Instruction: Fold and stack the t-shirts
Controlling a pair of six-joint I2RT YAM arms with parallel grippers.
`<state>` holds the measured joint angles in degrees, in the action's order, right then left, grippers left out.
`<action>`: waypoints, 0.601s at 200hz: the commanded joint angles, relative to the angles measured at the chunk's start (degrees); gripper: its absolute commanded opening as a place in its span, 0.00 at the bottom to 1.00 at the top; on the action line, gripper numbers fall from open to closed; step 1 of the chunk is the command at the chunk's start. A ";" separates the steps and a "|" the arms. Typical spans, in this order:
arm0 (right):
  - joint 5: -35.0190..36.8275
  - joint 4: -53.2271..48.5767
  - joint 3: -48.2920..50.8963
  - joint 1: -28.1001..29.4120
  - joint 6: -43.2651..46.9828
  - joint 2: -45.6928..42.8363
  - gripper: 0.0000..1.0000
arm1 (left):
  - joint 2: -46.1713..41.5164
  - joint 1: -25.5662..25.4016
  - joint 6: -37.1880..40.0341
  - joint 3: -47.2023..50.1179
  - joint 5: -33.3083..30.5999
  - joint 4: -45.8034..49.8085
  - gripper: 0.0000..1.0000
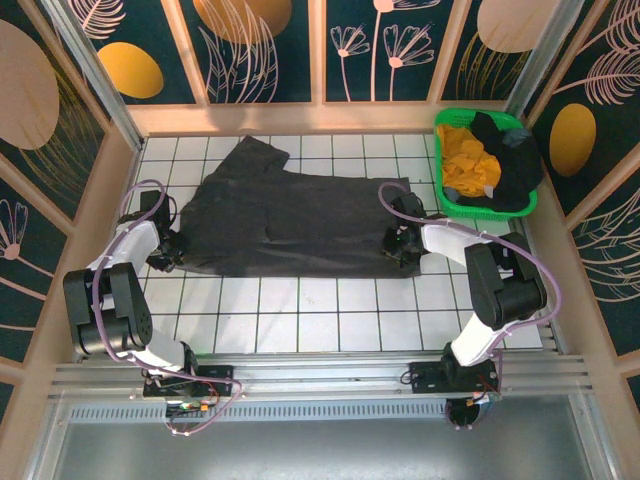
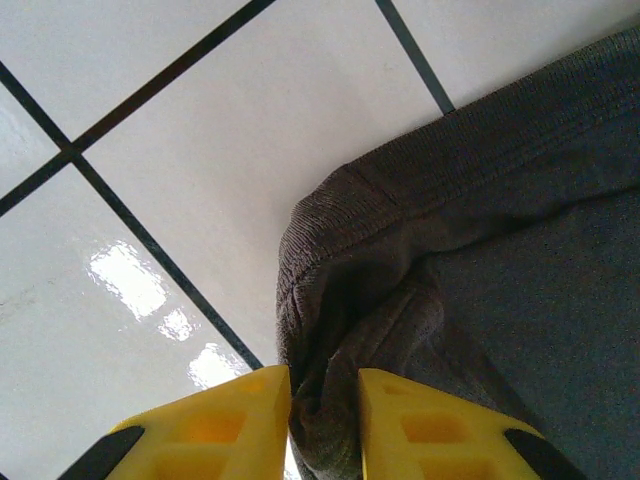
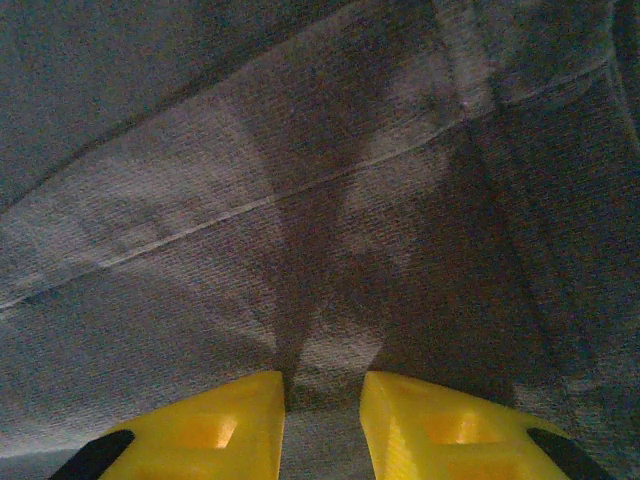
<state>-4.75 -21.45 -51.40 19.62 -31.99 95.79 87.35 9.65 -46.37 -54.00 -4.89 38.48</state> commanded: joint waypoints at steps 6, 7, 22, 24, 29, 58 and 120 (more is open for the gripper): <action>1.51 -3.42 1.04 0.25 -0.20 3.49 0.30 | -1.72 0.15 0.08 -1.43 0.43 2.09 0.24; 1.46 -3.42 1.04 0.25 -0.23 3.46 0.30 | -1.78 0.17 0.11 -1.40 0.41 2.11 0.24; 1.50 -3.33 1.04 0.27 -0.33 3.60 0.30 | -2.16 0.19 0.08 -1.37 0.49 2.43 0.22; 1.50 -3.33 1.08 0.28 -0.35 3.55 0.30 | -2.22 0.19 0.08 -1.37 0.56 2.49 0.22; 1.49 -3.31 1.13 0.29 -0.31 3.53 0.30 | -2.34 0.19 0.04 -1.44 0.66 2.48 0.22; 1.50 -3.23 1.23 0.29 -0.35 3.62 0.30 | -2.71 0.19 -0.37 -1.20 0.93 2.44 0.21; 1.55 -3.42 0.87 0.27 -0.27 3.90 0.30 | -2.18 0.19 -0.24 -0.14 0.55 1.53 0.04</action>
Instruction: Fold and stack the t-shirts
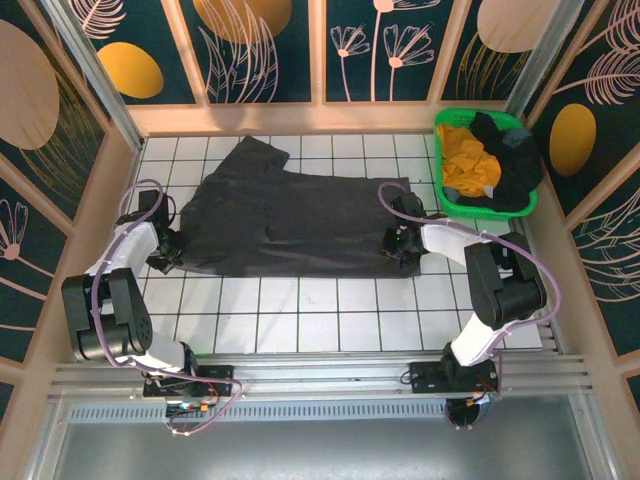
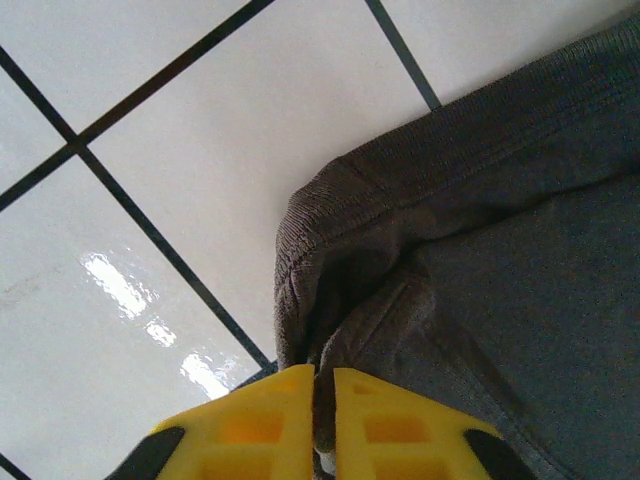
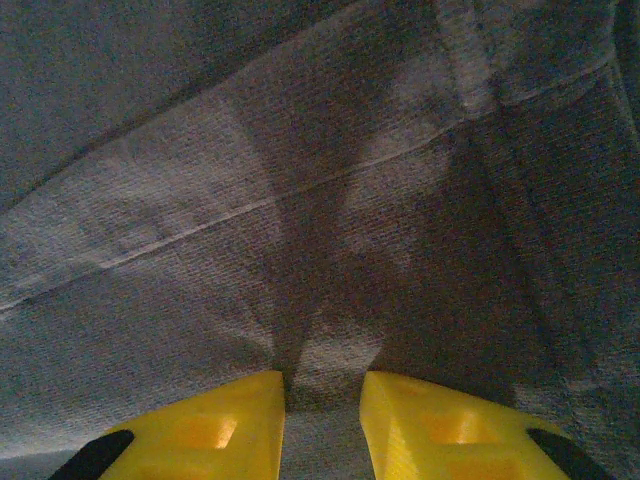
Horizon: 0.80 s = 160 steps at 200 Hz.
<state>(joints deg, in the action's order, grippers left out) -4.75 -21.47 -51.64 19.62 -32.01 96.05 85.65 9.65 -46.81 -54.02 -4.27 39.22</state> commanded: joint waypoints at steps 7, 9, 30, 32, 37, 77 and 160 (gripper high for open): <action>1.59 -3.35 1.03 0.25 -0.24 3.64 0.30 | -0.37 0.19 0.36 -0.37 -0.64 0.86 0.00; 1.55 -3.39 1.02 0.29 -0.25 3.62 0.30 | -0.39 0.19 0.44 -0.49 -0.82 0.92 0.00; 1.93 -3.66 1.01 0.27 -0.22 3.73 0.30 | 0.02 0.19 1.63 -2.19 -3.02 1.53 0.00; 1.94 -3.66 1.01 0.30 -0.24 3.73 0.30 | 0.15 0.19 1.81 -3.03 -3.15 1.73 0.00; 2.07 -3.75 1.01 0.25 -0.19 3.78 0.30 | 0.41 0.18 2.25 -3.90 -3.72 2.12 0.00; 2.73 -3.93 1.11 0.28 -0.24 4.02 0.30 | 3.39 0.19 7.66 -9.00 -7.18 5.23 0.00; 3.25 -4.08 0.75 0.29 -0.55 4.78 0.29 | 9.47 -0.05 17.09 -11.62 -13.68 7.17 0.00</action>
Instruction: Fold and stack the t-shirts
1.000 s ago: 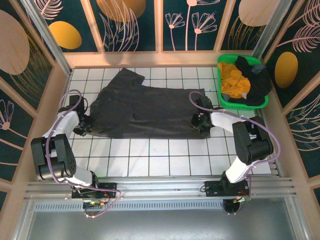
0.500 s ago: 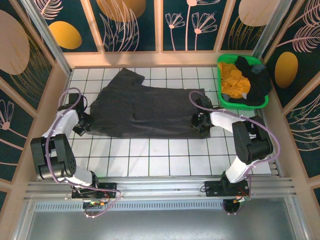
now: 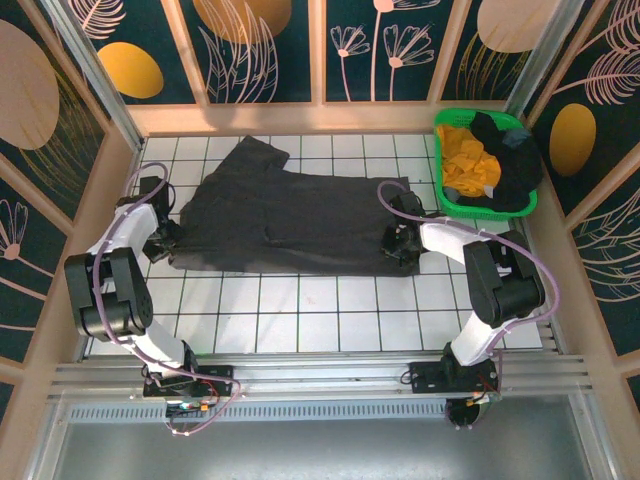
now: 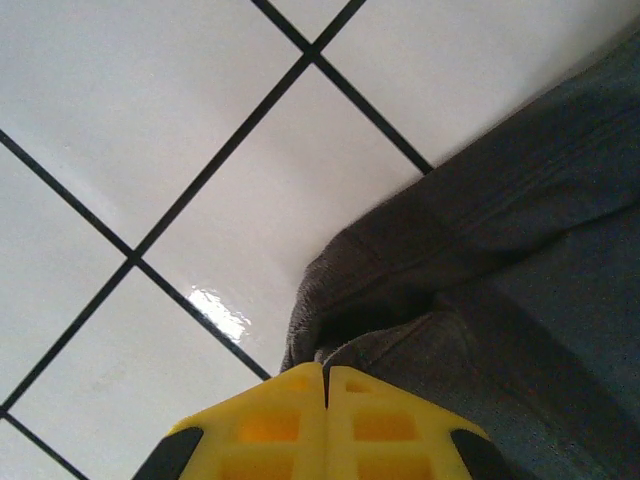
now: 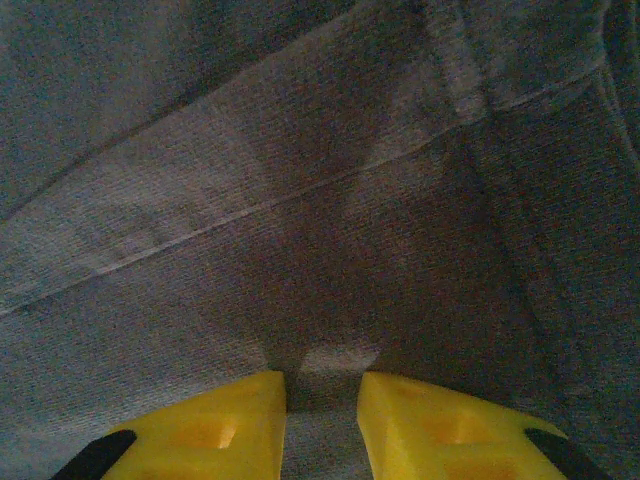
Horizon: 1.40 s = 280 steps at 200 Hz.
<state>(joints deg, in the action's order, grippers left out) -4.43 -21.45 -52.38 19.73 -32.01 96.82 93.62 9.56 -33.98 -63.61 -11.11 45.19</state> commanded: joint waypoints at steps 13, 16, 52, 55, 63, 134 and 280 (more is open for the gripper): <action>3.17 -4.18 1.40 0.15 -0.60 4.10 0.29 | 2.89 -0.24 5.67 -2.79 -9.01 1.41 0.00; 3.24 -4.14 1.40 0.21 -0.60 4.15 0.29 | 3.24 -0.39 5.98 -2.95 -9.47 1.48 0.00; 3.46 -4.46 1.23 0.10 -0.75 4.13 0.29 | 5.64 -0.87 6.92 -0.43 -11.21 0.25 0.00; 3.46 -4.45 1.23 0.17 -0.77 4.13 0.29 | 5.76 -0.86 6.91 -0.05 -11.21 -0.05 0.00; 3.46 -4.44 1.23 0.12 -0.93 4.04 0.29 | 6.07 -0.86 6.69 0.73 -11.29 -0.71 0.00; 2.42 -5.06 -1.23 0.10 0.02 1.18 0.34 | 6.36 -1.44 4.71 -2.37 -12.62 -1.30 0.25; 3.31 -6.89 -3.20 -1.00 1.27 3.16 0.35 | 10.98 -11.14 -17.05 1.45 12.47 -13.45 0.30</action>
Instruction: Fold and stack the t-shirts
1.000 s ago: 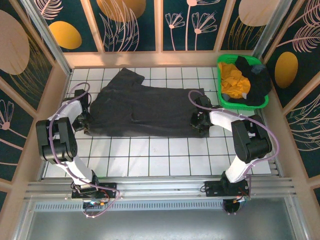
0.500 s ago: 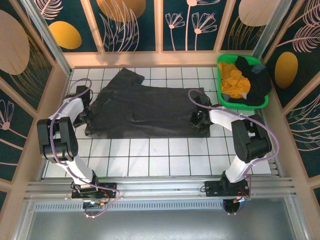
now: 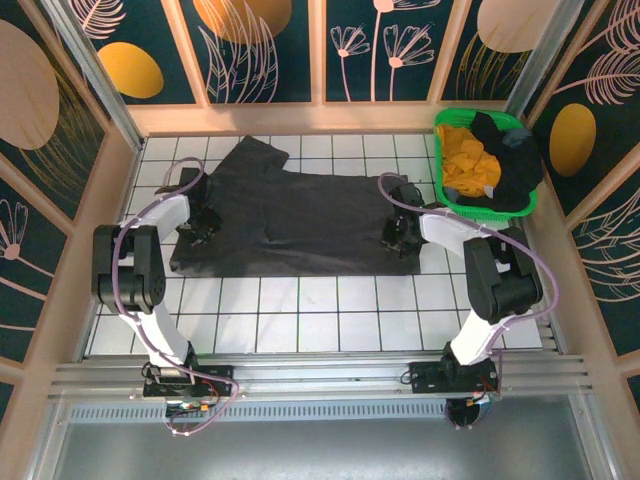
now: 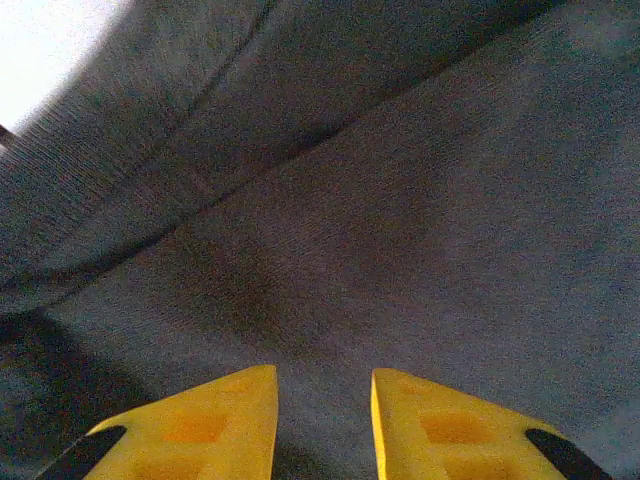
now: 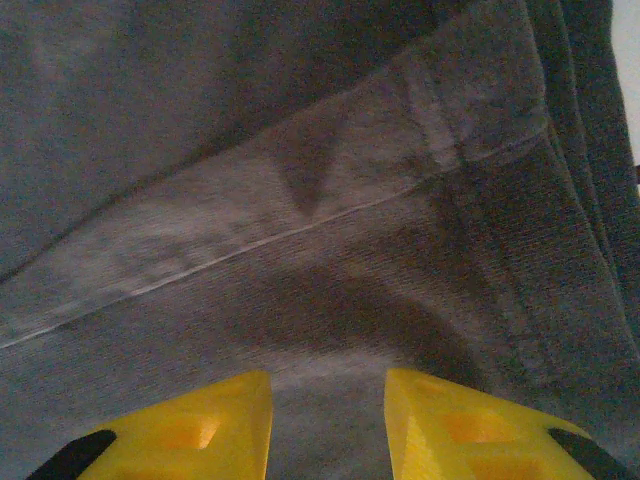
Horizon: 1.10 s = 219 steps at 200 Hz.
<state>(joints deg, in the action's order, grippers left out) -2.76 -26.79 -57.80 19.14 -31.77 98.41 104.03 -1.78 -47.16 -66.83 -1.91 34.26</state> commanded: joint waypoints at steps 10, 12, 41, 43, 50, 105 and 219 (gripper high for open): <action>1.72 -1.91 3.94 -0.33 0.84 1.18 0.35 | -0.55 0.33 -4.38 8.20 2.92 -3.51 0.30; 1.69 -1.92 4.32 -0.37 0.77 1.11 0.35 | -0.90 0.30 -4.51 8.91 2.71 -3.57 0.30; 1.21 -4.92 9.96 0.14 -0.27 -2.63 0.35 | -8.37 0.71 -4.44 19.51 -0.76 -3.35 0.29; 1.11 -5.25 10.58 0.26 -0.31 -3.22 0.35 | -9.03 0.77 -4.44 20.24 -0.98 -3.31 0.29; 1.01 -6.23 12.03 0.57 -0.40 -4.59 0.35 | -11.19 0.90 -4.39 22.62 -1.60 -2.96 0.29; -5.15 -12.16 13.68 4.08 -4.36 -12.20 0.36 | -25.19 2.91 -5.18 29.11 -4.71 3.64 0.29; -4.47 -2.74 -27.16 -3.10 -0.57 4.43 0.38 | 27.74 -0.24 7.42 -53.82 -4.93 7.55 0.38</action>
<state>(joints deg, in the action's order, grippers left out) -7.18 -30.24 -80.68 17.76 -34.57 98.72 119.81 -0.91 -45.87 -107.66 -3.86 36.25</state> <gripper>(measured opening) 0.383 0.391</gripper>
